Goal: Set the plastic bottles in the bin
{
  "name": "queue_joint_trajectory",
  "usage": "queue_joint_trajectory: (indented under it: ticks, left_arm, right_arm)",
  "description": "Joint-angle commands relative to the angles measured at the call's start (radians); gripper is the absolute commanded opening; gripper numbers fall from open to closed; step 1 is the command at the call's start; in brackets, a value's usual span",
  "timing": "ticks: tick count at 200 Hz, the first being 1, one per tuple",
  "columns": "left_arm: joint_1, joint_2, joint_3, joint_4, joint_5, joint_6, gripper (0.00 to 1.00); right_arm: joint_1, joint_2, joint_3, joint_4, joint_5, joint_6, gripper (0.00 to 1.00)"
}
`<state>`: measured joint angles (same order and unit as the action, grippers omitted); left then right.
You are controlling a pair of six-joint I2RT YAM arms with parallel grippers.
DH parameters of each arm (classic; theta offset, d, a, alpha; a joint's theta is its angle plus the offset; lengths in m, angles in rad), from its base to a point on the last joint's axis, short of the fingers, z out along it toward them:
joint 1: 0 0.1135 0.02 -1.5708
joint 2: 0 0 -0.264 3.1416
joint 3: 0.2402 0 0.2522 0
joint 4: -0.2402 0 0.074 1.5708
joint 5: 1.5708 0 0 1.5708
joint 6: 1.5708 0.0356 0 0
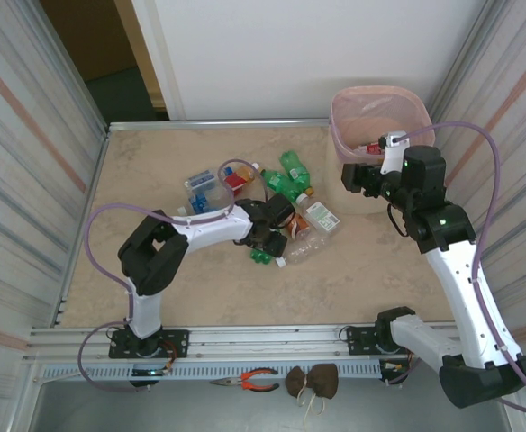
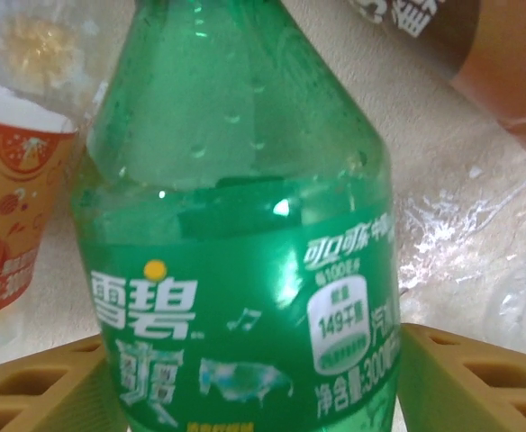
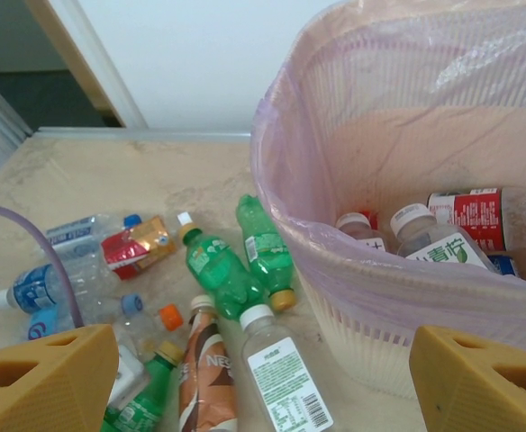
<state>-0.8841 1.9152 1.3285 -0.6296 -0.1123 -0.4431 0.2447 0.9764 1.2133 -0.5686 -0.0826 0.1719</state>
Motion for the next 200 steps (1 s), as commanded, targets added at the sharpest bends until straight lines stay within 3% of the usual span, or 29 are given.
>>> queue_joint_trajectory:
  ticks: [1, 74, 163, 200]
  left_arm:
    - [0.017, 0.005, -0.004, 0.029, 0.015, -0.008, 0.71]
    - [0.024, -0.039, -0.032, 0.046, 0.011, 0.015, 0.56]
    - [0.023, -0.332, -0.089, 0.020, 0.000, 0.114, 0.55]
    - [0.024, -0.525, -0.167, 0.193, 0.153, 0.273, 0.56]
  right_arm:
    - [0.008, 0.001, 0.005, 0.010, -0.006, -0.021, 0.83]
    - [0.011, -0.012, 0.013, -0.003, 0.006, -0.005, 0.82]
    - [0.013, -0.041, -0.011, 0.034, -0.027, 0.057, 0.83]
    - [0.013, -0.046, -0.027, 0.127, -0.166, 0.113, 0.84]
